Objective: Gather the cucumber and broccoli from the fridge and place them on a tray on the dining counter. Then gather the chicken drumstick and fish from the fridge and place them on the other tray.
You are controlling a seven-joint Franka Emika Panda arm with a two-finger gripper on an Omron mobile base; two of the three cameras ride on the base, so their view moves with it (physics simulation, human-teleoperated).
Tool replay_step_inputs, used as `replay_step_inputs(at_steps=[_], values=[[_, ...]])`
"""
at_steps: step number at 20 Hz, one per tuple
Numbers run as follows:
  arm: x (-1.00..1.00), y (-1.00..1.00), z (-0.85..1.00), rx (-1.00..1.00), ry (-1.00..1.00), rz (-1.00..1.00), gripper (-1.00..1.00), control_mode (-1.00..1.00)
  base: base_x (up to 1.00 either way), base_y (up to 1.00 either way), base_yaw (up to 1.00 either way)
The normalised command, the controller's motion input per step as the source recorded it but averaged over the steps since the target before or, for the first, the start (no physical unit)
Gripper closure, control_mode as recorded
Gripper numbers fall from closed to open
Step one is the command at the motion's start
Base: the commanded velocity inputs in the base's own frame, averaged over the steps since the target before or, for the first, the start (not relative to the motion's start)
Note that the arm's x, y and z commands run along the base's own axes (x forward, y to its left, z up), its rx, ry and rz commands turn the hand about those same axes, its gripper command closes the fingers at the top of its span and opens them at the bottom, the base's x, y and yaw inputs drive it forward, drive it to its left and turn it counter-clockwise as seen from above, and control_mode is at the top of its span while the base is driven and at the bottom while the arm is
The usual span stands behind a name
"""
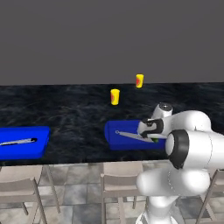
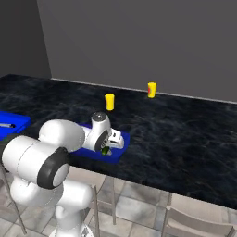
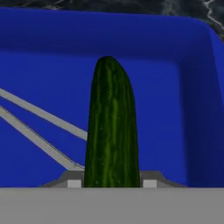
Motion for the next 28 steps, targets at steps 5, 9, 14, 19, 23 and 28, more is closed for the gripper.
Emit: replay_step_inputs(at_steps=[5,9,14,19,23,28], values=[[0.18,0.00,-0.10,0.00,0.07,0.00,1.00,-1.00,0.00,0.00,0.00],[0.12,0.04,-0.16,0.00,0.07,0.00,-1.00,-1.00,0.00,0.00,0.00],[0.00,0.06,-0.15,0.00,0.03,0.00,-1.00,-1.00,0.00,0.00,0.00],[-0.10,0.00,0.01,0.00,0.00,0.00,-1.00,-1.00,0.00,0.00,0.00],[-0.30,0.01,0.36,0.00,-0.01,0.00,-1.00,-1.00,0.00,0.00,0.00],[-0.34,0.01,0.76,0.00,0.00,0.00,-1.00,-1.00,0.00,0.00,0.00]])
